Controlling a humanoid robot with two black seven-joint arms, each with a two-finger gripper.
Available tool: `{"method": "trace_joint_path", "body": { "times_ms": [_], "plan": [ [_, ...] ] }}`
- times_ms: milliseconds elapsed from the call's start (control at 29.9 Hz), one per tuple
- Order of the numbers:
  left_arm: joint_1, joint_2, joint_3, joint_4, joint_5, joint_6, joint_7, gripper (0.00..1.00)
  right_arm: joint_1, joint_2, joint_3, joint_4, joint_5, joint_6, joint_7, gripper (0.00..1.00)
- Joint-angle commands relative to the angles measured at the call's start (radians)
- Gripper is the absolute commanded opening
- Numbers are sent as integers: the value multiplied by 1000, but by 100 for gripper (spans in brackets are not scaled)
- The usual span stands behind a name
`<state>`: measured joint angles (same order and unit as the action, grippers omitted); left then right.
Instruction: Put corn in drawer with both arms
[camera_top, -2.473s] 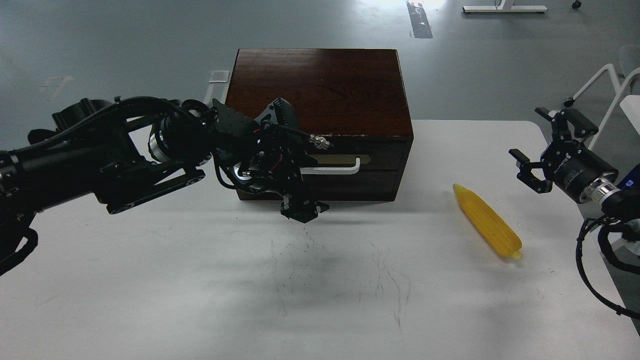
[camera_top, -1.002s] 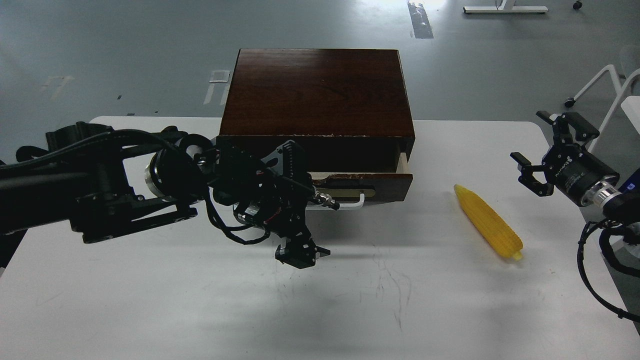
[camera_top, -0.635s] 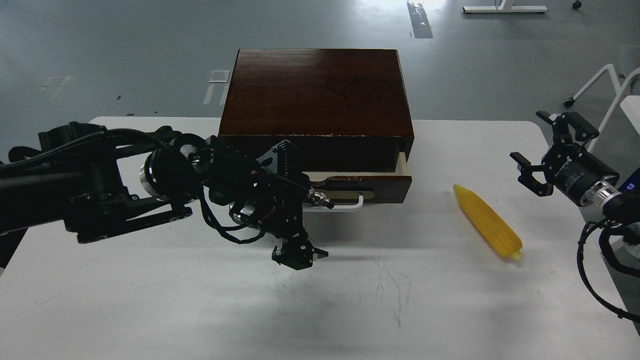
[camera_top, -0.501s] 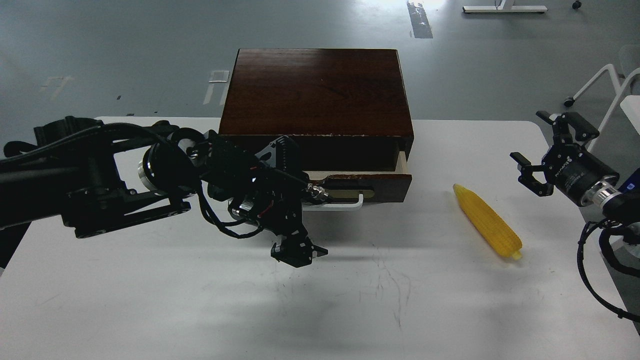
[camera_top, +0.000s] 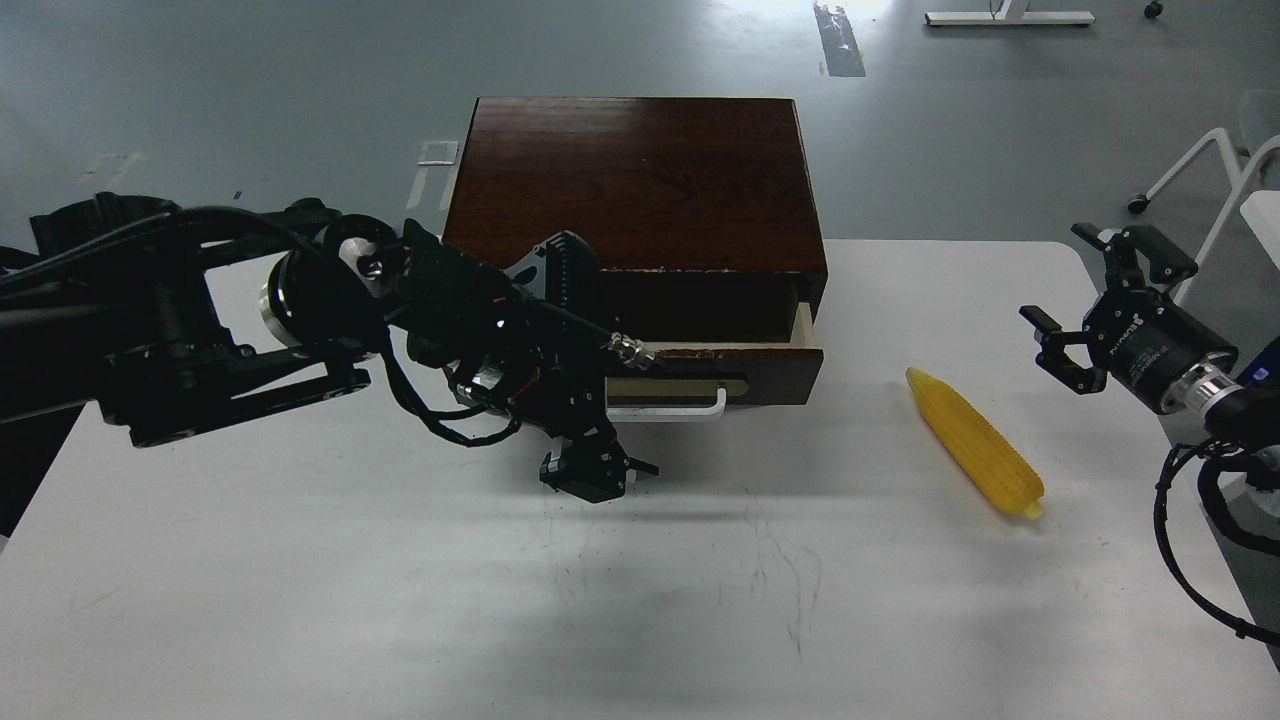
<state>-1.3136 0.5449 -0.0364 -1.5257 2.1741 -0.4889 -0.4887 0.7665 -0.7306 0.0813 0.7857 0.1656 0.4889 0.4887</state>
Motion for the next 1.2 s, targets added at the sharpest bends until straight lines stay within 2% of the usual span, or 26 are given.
{"method": "trace_joint_path", "body": {
  "times_ms": [0, 200, 334, 434, 501, 568, 735, 902, 1036, 1169],
  "plan": [
    [-22, 39, -22, -25, -83, 0, 0, 99, 1, -7, 0, 0, 0, 0, 0, 100],
    [-32, 112, -112, -30, -331, 0, 0, 99, 1, -13, 2, 0, 0, 0, 0, 100],
    [-10, 177, -177, -5, -627, 0, 0, 99, -1, -16, 6, -2, 0, 0, 0, 100],
    [28, 208, -177, 24, -837, 0, 0, 99, -1, -19, 8, -2, 0, 0, 0, 100],
    [72, 231, -177, 48, -985, 81, 0, 99, -1, -19, 8, -2, 0, 0, 0, 100],
    [167, 254, -180, 68, -1182, 182, 0, 99, -1, -19, 8, -3, 0, 0, 0, 100],
    [282, 305, -192, 82, -1608, 268, 0, 99, 1, -23, 9, -2, 0, 0, 0, 100],
    [376, 328, -210, 174, -1892, 259, 0, 99, -1, -33, 9, -2, 0, 0, 0, 100],
    [491, 317, -338, 271, -2025, 237, 0, 99, 1, -44, 8, -2, 0, 0, 0, 100],
    [594, 305, -433, 334, -2068, 158, 0, 99, 14, -81, 2, 9, -29, 0, 0, 100]
  ]
}}
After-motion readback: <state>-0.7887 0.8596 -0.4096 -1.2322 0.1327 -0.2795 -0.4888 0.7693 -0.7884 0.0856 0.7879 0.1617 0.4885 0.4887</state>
